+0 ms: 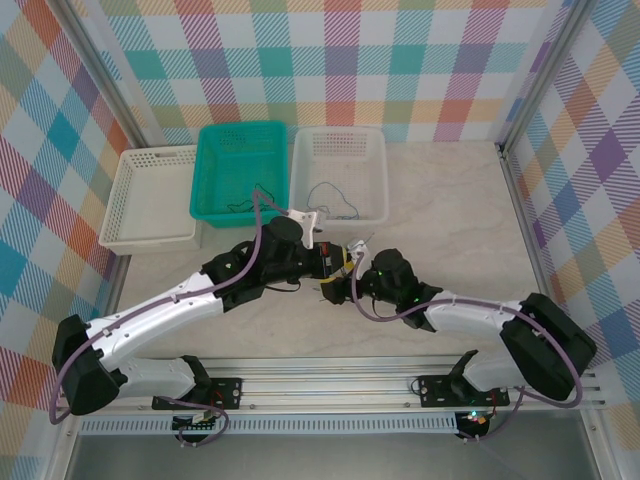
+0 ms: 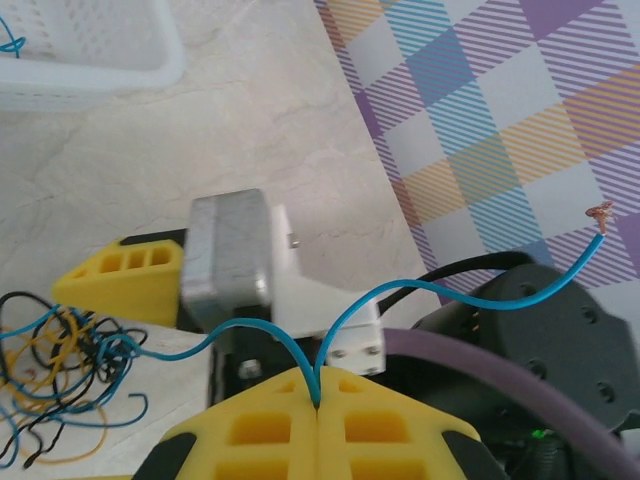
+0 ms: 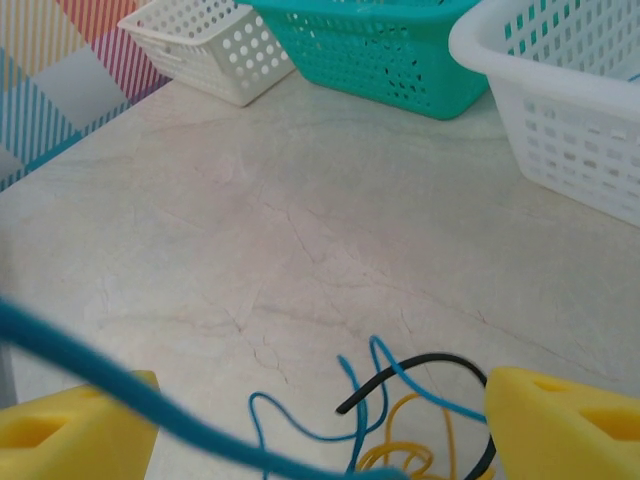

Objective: Untangle the cables

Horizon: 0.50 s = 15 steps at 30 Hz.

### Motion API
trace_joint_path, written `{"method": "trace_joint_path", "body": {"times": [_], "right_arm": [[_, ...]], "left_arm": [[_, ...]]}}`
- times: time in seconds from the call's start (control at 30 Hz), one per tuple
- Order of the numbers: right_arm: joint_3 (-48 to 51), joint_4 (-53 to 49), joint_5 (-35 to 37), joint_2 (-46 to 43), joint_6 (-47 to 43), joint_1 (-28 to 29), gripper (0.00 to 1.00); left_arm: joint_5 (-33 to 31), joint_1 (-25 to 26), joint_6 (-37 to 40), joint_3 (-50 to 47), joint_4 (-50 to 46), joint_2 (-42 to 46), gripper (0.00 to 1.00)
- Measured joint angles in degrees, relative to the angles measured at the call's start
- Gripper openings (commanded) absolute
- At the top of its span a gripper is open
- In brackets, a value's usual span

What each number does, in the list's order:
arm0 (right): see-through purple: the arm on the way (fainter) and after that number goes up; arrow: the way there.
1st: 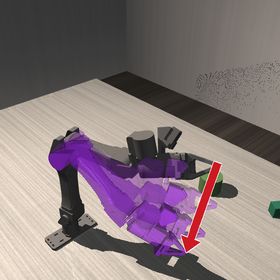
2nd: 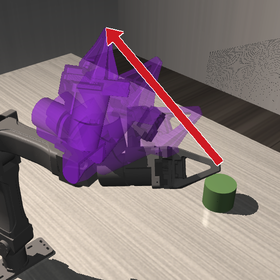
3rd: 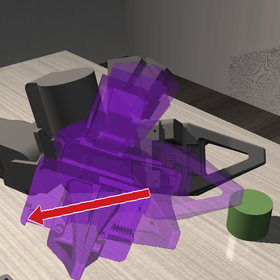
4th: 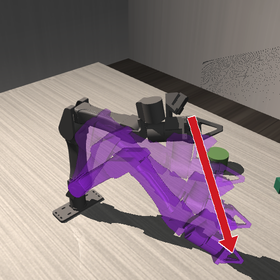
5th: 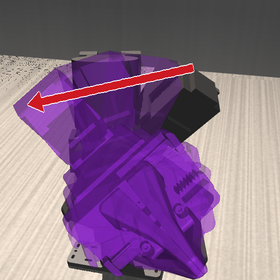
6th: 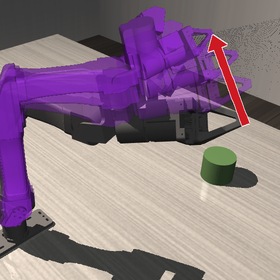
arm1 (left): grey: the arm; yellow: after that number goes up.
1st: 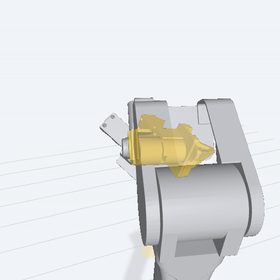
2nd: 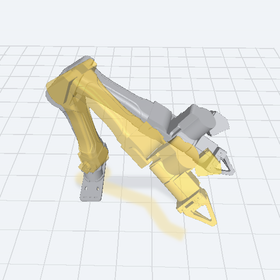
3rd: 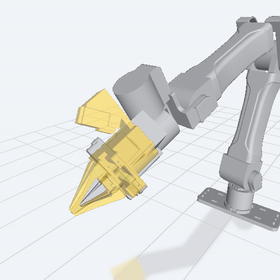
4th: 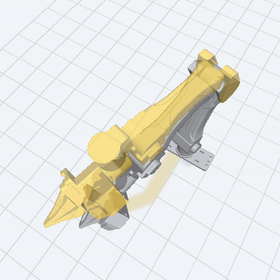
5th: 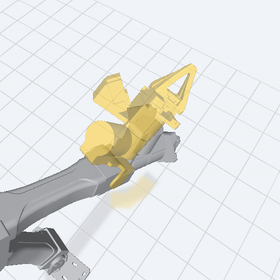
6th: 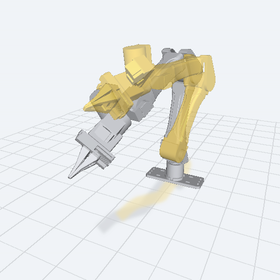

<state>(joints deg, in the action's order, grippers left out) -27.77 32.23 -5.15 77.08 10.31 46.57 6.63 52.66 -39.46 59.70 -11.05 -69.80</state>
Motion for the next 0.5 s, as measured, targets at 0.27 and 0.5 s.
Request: {"method": "trace_joint_path", "body": {"times": [0.27,0.5], "right_arm": [[-3.06,2.36,8.96,6.23,5.09,2.21,0.66],[-4.76,-0.24,14.8,10.27,13.27,2.23,0.47]], "left_arm": [[1.18,0.0,0.04,-0.33,1.01,0.72,0.0],[2.1,-0.61,1.31,0.11,0.63,1.99,0.0]]}}
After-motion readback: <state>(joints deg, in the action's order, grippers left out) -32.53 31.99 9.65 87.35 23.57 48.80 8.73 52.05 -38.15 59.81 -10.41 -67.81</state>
